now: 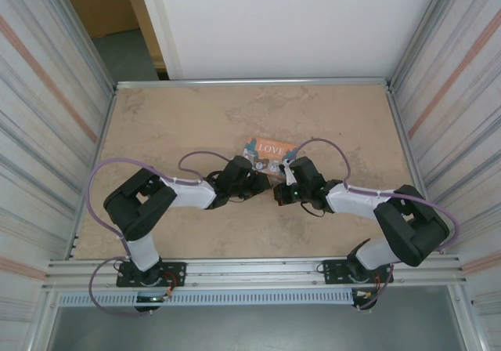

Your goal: Unlock the padlock with the key

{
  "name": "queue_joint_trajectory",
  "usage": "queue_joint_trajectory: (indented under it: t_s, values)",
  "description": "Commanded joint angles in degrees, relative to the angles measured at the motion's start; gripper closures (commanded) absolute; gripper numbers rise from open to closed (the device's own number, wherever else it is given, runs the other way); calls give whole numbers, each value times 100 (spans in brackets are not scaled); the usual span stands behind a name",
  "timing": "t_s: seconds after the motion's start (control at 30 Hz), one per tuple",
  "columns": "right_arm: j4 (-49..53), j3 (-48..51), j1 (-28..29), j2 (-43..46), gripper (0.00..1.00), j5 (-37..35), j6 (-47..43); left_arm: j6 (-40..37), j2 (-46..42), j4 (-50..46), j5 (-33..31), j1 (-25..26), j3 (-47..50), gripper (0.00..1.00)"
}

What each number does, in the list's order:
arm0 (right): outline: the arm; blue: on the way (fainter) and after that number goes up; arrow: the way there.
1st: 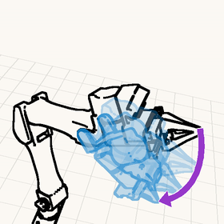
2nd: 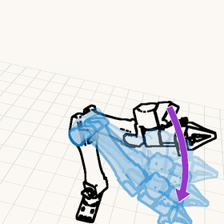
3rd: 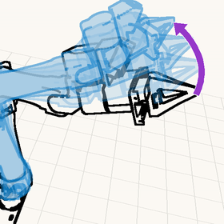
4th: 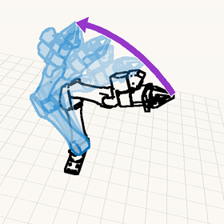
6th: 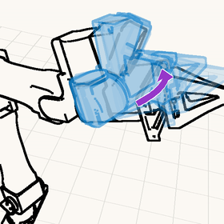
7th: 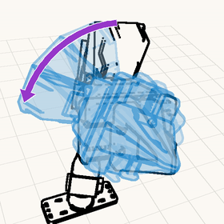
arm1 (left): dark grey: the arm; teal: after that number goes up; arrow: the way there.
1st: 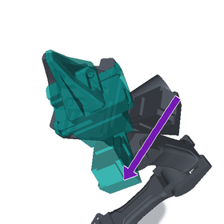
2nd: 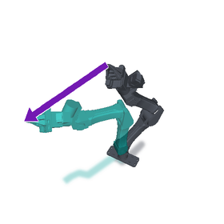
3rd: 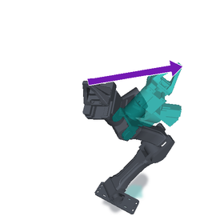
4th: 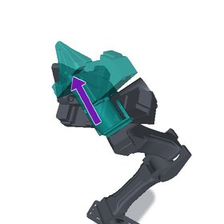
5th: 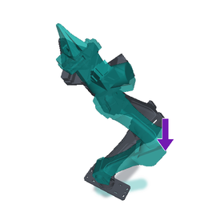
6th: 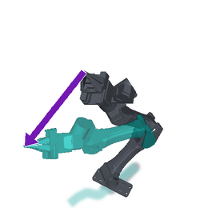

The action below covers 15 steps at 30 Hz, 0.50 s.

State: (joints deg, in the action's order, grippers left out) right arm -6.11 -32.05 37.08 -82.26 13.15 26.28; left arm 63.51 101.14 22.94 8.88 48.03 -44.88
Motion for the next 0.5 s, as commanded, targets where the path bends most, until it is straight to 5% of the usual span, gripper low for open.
queue_joint_trajectory:
  t_s: [0.0, 0.47]
  values:
    - [-742, -44, -31, 101, 100, 52, -101, 48, -218, 0, 120, 49, 17, 90]
    - [-1866, 259, 75, 166, 100, -321, -498, 258, -356, 104, 259, 136, 84, 90]
